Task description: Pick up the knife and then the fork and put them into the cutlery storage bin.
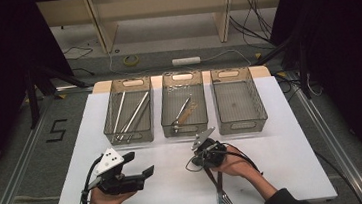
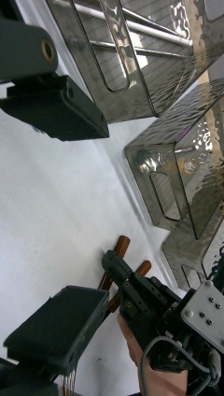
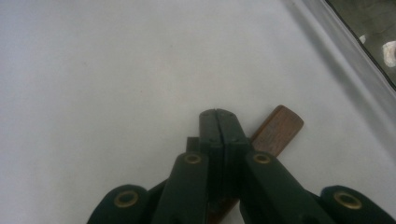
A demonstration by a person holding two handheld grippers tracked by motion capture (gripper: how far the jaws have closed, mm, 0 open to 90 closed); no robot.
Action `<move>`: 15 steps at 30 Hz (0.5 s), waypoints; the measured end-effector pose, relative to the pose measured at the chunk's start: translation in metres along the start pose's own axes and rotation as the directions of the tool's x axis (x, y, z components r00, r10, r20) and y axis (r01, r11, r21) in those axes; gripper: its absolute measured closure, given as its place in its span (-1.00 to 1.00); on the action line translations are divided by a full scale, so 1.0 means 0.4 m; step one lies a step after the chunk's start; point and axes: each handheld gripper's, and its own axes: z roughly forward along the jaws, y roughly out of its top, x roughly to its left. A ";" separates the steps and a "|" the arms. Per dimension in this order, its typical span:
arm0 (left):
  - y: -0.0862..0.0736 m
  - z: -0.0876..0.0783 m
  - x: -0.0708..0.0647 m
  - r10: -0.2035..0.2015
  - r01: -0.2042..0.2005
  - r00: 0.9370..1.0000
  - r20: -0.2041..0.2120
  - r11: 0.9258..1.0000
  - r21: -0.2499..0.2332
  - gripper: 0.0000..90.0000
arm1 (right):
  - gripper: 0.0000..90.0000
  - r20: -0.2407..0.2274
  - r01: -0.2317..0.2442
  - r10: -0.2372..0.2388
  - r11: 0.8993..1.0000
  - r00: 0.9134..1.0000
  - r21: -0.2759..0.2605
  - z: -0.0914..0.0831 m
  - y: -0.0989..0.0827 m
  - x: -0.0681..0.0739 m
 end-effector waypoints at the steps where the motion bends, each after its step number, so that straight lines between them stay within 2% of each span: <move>1: -0.001 -0.001 0.001 0.003 -0.003 1.000 -0.001 1.000 0.003 -0.61 | 1.00 0.006 0.009 -0.009 1.000 1.000 0.000 0.000 -0.001 -0.001; 3: -0.002 -0.002 0.003 0.000 0.000 1.000 -0.003 1.000 -0.002 -0.61 | 1.00 0.012 0.021 -0.021 1.000 1.000 0.004 -0.001 -0.003 -0.006; 6: -0.001 -0.003 0.003 -0.002 0.002 1.000 -0.002 1.000 -0.004 -0.61 | 1.00 0.018 -0.010 0.010 1.000 1.000 0.013 -0.008 -0.006 -0.009; 8: -0.001 -0.003 0.002 0.001 -0.001 1.000 -0.002 1.000 -0.003 -0.61 | 1.00 0.030 -0.002 0.001 1.000 1.000 0.017 -0.013 -0.013 -0.017; 10: -0.001 -0.003 0.002 0.006 -0.006 1.000 -0.002 1.000 0.001 -0.61 | 1.00 0.039 -0.026 0.026 0.999 0.999 0.023 -0.019 -0.019 -0.022; 12: -0.002 -0.003 0.002 0.006 -0.006 1.000 -0.003 1.000 0.002 -0.61 | 1.00 0.046 -0.025 0.024 0.999 0.999 0.027 -0.027 -0.028 -0.031; 15: -0.002 -0.002 0.001 0.005 -0.005 1.000 -0.001 1.000 0.003 -0.61 | 1.00 0.049 -0.050 0.048 0.998 0.998 0.037 -0.038 -0.042 -0.042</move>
